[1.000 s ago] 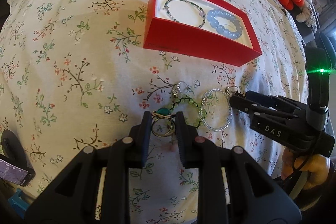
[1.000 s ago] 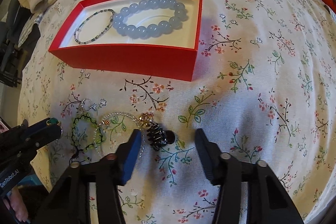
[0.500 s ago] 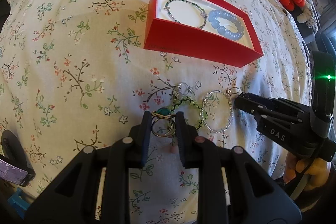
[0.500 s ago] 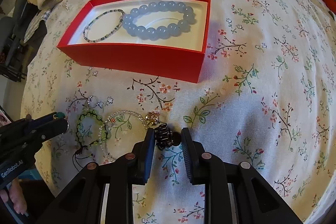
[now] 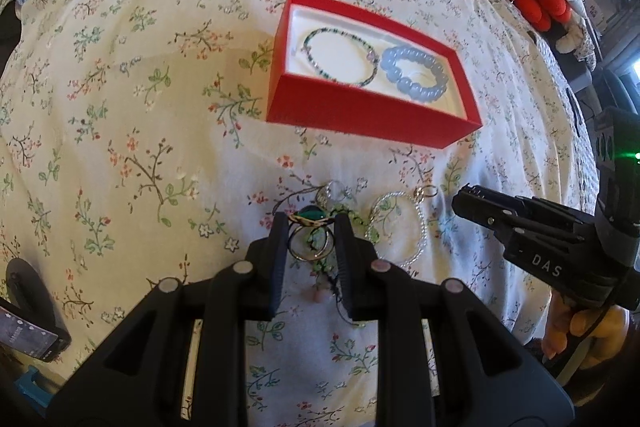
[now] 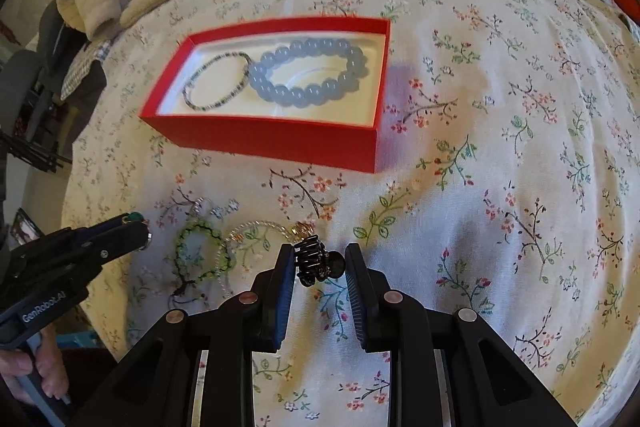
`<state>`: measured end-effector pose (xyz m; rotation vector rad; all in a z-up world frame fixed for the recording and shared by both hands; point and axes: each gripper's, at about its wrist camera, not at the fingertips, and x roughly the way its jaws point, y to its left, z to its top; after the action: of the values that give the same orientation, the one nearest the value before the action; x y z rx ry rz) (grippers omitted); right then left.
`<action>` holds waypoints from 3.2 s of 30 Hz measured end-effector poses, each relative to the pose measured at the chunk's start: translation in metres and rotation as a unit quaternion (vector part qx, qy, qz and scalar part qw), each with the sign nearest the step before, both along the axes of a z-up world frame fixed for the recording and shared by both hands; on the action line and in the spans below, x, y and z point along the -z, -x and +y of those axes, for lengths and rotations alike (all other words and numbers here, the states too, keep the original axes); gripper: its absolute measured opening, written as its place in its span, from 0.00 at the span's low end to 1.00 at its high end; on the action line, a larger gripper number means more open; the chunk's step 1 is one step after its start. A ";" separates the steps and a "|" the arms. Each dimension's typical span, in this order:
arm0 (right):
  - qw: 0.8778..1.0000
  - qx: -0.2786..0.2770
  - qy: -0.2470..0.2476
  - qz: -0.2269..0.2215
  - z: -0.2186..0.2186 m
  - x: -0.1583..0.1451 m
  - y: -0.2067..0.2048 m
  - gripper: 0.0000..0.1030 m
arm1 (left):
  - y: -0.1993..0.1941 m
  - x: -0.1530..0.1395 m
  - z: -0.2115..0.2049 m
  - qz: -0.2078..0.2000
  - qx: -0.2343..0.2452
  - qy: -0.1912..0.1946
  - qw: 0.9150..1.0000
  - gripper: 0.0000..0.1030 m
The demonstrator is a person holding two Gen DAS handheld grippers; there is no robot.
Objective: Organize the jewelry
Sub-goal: 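Carry the ring and black charm into the red box and release both, then withdraw both open grippers from the red box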
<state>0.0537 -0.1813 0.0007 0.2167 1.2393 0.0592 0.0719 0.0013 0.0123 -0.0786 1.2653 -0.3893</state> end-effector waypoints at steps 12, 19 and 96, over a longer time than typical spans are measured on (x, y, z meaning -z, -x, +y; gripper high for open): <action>0.998 0.031 -0.027 -0.057 -0.008 -0.032 -0.017 0.25 | -0.029 -0.029 -0.007 -0.052 -0.017 0.031 0.998 0.24; 0.994 0.059 -0.052 -0.079 -0.015 -0.040 -0.036 0.25 | -0.047 -0.028 -0.017 -0.064 -0.027 0.042 0.997 0.24; 0.997 0.071 0.023 -0.024 -0.035 -0.019 0.021 0.82 | 0.001 0.005 0.012 -0.017 -0.007 -0.061 0.998 0.87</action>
<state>0.0325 -0.2160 0.0197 0.2612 1.1731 -0.0859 0.0713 0.0133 0.0077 0.0216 1.2520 -0.2991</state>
